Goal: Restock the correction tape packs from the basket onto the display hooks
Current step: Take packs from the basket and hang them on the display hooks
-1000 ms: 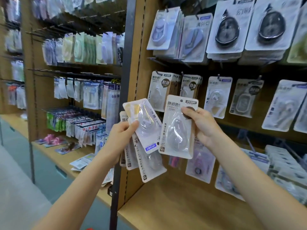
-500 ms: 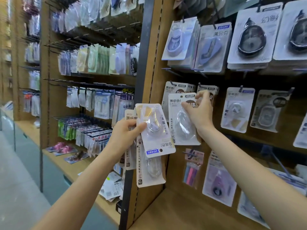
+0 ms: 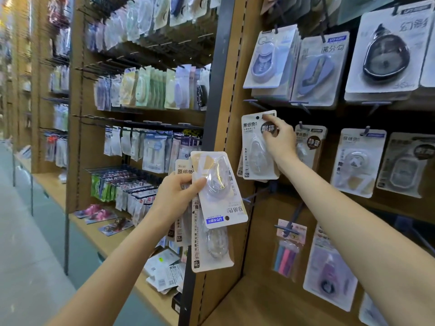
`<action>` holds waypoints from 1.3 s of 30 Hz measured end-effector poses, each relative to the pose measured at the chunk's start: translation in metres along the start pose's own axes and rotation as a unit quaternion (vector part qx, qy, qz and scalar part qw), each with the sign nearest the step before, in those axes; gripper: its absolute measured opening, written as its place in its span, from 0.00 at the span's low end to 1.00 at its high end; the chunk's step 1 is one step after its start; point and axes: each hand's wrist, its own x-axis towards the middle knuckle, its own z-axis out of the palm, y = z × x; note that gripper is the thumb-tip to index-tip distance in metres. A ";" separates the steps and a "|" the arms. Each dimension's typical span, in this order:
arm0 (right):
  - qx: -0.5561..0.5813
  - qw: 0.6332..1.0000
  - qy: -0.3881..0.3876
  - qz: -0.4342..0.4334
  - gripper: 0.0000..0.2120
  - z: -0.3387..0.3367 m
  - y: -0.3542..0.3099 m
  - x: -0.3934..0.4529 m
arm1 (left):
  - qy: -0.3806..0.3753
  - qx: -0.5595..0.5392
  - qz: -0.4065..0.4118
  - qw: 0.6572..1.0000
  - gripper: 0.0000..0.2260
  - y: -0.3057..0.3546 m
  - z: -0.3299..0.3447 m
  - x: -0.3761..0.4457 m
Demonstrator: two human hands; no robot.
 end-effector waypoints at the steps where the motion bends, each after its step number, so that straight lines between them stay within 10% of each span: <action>1: -0.007 1.000 -0.003 -0.001 0.20 0.000 0.001 0.000 | 0.000 0.002 0.003 1.000 0.11 0.000 0.000 0.000; 7: -0.003 1.000 -0.011 0.005 0.21 0.001 0.000 0.002 | -0.011 0.012 0.021 1.000 0.11 -0.002 0.001 0.003; 18: -0.340 0.940 -0.018 -0.004 0.24 0.010 0.008 -0.013 | -0.011 0.019 0.018 1.000 0.10 -0.012 -0.003 0.006; 20: -0.260 0.964 0.007 -0.056 0.22 0.002 -0.008 -0.032 | -0.012 0.016 0.020 1.000 0.10 -0.011 -0.005 0.006; 22: -0.045 0.990 -0.127 0.028 0.27 -0.010 -0.026 -0.063 | -0.016 0.013 0.029 0.999 0.09 -0.008 -0.002 0.007; 25: 0.180 0.914 -0.325 0.164 0.30 -0.025 -0.039 -0.102 | -0.039 0.019 0.068 0.997 0.08 0.002 0.010 0.005; 39: 0.358 0.905 -0.048 0.224 0.30 -0.129 0.006 -0.109 | -0.150 -0.017 0.147 0.977 0.11 0.061 0.089 -0.006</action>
